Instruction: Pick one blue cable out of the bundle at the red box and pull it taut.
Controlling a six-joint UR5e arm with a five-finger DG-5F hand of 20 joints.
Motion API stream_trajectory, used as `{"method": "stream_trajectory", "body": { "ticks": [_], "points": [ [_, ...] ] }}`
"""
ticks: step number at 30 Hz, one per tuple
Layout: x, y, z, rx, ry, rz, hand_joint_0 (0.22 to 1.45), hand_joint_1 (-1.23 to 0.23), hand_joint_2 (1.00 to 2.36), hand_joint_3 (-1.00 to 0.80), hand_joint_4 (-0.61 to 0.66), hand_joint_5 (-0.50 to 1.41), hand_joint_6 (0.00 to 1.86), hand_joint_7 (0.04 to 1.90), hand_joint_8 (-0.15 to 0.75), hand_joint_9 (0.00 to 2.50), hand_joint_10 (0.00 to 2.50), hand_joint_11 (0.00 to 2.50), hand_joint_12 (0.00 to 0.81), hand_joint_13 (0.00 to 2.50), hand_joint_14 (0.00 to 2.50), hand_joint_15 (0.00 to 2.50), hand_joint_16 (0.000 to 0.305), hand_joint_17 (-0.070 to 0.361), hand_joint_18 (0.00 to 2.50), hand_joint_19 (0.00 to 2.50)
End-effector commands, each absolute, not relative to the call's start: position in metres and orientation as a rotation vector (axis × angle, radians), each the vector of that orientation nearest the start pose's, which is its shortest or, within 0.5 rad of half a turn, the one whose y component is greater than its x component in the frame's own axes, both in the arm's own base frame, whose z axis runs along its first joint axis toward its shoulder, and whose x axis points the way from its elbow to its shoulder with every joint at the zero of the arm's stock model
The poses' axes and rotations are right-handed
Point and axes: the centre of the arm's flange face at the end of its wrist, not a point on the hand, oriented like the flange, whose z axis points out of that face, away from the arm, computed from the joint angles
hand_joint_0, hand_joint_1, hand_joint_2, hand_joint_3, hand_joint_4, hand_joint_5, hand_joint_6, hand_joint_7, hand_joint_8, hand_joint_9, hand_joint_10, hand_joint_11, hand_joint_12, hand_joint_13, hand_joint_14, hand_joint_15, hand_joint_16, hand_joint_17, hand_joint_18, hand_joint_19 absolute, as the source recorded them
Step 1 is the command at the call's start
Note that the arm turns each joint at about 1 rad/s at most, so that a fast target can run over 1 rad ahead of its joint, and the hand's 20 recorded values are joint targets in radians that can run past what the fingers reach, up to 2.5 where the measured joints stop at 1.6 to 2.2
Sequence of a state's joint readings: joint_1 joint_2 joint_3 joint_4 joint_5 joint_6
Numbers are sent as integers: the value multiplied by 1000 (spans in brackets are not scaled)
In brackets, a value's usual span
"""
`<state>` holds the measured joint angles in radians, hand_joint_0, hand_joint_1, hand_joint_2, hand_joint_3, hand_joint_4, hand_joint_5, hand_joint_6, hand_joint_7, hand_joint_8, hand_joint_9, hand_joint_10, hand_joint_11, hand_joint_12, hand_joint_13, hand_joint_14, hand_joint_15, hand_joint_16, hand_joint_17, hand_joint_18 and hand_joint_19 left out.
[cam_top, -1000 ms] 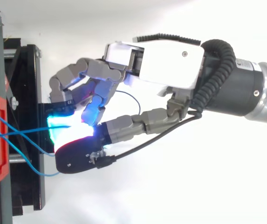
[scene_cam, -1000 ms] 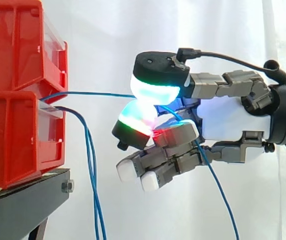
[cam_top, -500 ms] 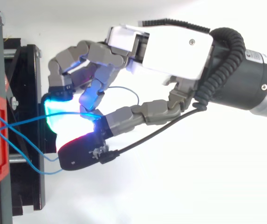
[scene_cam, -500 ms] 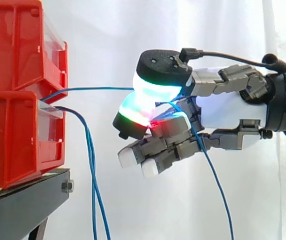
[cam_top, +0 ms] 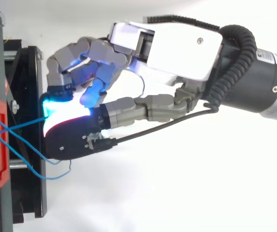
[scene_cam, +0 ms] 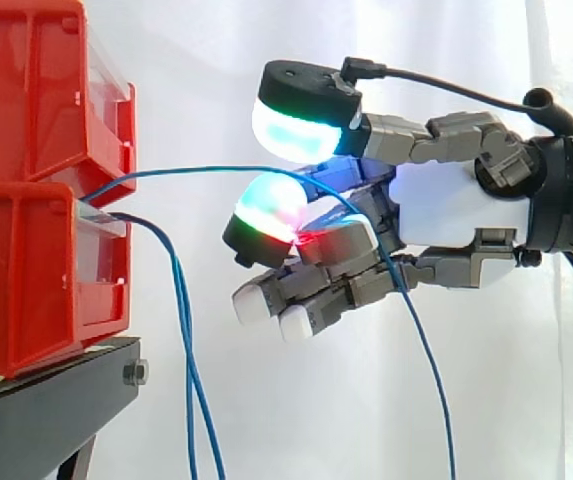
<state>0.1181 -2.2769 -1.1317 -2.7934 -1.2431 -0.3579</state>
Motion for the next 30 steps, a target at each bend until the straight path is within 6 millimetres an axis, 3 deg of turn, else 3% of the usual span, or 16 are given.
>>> {"method": "stream_trajectory", "body": {
  "ticks": [1, 10, 21, 24, 26, 30],
  "points": [
    [771, -74, 290, 1027, 1164, 824, 616, -484, 1012, -341, 201, -111, 805, 1126, 343, 1256, 14, 1429, 389, 664, 17, 480, 55, 124, 624, 534],
    [771, -72, 291, 1026, 1162, 825, 598, -651, 1018, -149, 195, -96, 795, 1132, 372, 1306, 9, 1458, 416, 726, 16, 474, 59, 134, 720, 487],
    [771, -69, 290, 1024, 1166, 825, 594, -811, 1018, -149, 232, -108, 809, 1188, 363, 1293, 9, 1480, 414, 725, 18, 481, 59, 132, 722, 480],
    [771, -69, 291, 1024, 1165, 826, 565, -766, 1014, -281, 235, -114, 814, 1185, 347, 1283, 11, 1484, 400, 712, 19, 488, 56, 126, 694, 510],
    [771, -69, 290, 1024, 1166, 825, 546, -646, 1008, -383, 222, -107, 809, 1166, 348, 1306, 12, 1464, 398, 721, 17, 485, 57, 128, 697, 514],
    [771, -70, 292, 1024, 1163, 826, 584, -486, 1010, -383, 203, -100, 803, 1158, 337, 1334, 12, 1485, 389, 720, 17, 484, 55, 125, 684, 523]
  ]
}}
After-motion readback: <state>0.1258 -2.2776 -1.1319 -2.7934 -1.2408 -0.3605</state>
